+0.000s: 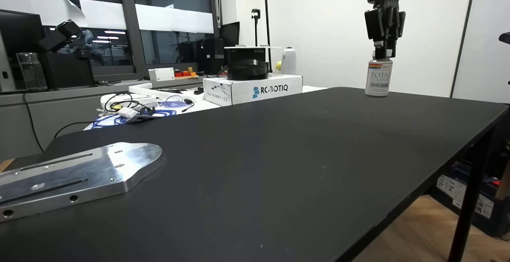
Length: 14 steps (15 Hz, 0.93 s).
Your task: Pick up the medicine bottle and move it forward.
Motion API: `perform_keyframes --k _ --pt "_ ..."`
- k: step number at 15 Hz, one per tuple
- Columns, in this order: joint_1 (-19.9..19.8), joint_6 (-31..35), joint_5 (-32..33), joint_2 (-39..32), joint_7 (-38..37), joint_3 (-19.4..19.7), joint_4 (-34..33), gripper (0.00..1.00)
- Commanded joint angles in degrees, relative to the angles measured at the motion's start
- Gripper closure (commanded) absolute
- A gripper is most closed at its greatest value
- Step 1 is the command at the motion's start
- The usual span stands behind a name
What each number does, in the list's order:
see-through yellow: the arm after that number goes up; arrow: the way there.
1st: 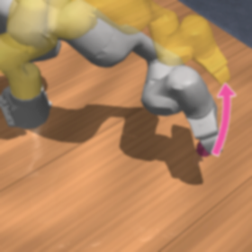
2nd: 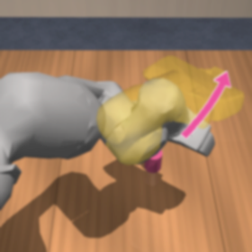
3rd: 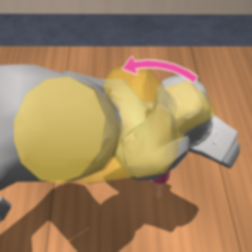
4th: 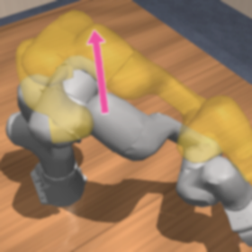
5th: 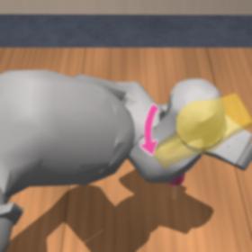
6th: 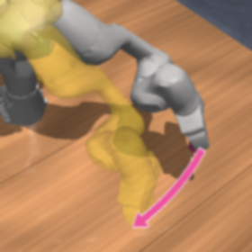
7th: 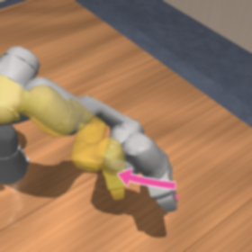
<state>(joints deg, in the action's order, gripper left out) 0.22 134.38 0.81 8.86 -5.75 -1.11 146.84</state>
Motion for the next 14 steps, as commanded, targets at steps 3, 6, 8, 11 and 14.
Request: perform_keyframes --k 3,6,8,11,14 --pt "-0.02 -0.23 0.15 0.03 0.03 -0.01 -0.02 0.56" --pt "-0.02 -0.23 0.18 -0.12 0.03 -0.01 -0.02 0.56" --pt "-1.09 1.13 1.51 -3.27 -0.68 0.64 -2.63 0.81" --pt "-3.52 3.42 4.37 -9.7 -1.76 2.48 -10.16 0.81" --pt "-5.01 4.54 4.84 -17.32 -2.53 4.64 -20.1 0.81"
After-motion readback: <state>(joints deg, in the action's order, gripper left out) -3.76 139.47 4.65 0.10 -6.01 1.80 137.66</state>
